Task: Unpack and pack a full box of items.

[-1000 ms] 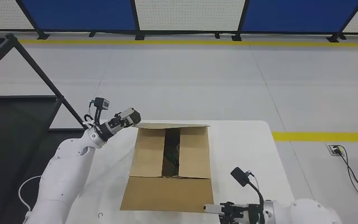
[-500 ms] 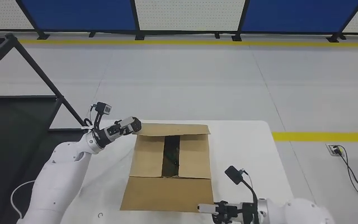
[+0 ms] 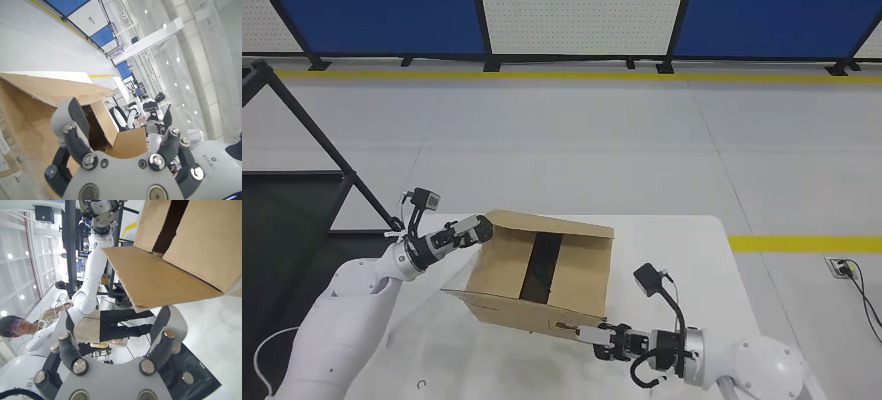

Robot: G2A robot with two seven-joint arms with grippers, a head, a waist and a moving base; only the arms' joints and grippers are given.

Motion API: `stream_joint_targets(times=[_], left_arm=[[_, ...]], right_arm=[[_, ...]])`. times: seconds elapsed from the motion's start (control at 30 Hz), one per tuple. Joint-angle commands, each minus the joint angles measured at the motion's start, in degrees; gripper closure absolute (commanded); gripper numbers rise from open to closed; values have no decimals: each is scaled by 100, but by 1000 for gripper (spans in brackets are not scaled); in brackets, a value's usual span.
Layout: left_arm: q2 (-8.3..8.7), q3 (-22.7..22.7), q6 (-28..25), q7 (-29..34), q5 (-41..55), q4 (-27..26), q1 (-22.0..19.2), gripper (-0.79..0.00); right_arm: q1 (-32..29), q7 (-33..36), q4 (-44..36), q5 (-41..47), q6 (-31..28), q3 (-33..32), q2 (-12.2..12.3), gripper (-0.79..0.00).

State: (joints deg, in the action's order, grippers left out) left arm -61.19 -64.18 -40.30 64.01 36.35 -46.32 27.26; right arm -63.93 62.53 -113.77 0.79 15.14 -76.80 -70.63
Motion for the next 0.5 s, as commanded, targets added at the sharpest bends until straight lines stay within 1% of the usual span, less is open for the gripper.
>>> stream_joint_targets(times=[0.0,0.13,0.2,0.27,0.37,0.47], left_arm=[[31,-4,7,7,161,-41,14,-785],[93,-90,69,68,555,-122,36,-785],[120,-181,104,104,809,-143,36,-785],[142,-268,32,31,902,-92,8,-785],[138,-279,-197,-199,764,243,-128,-785],[91,-105,-509,-512,145,786,-422,-785]], right_arm=[[66,52,28,-13,54,25,16,-785],[58,-5,16,100,51,-37,44,-785],[2,-204,-12,254,-70,-87,45,-785],[-48,-421,-15,393,-190,-108,42,-785],[-40,-732,26,477,-277,-71,35,-785],[13,-942,53,496,-318,10,31,-785]])
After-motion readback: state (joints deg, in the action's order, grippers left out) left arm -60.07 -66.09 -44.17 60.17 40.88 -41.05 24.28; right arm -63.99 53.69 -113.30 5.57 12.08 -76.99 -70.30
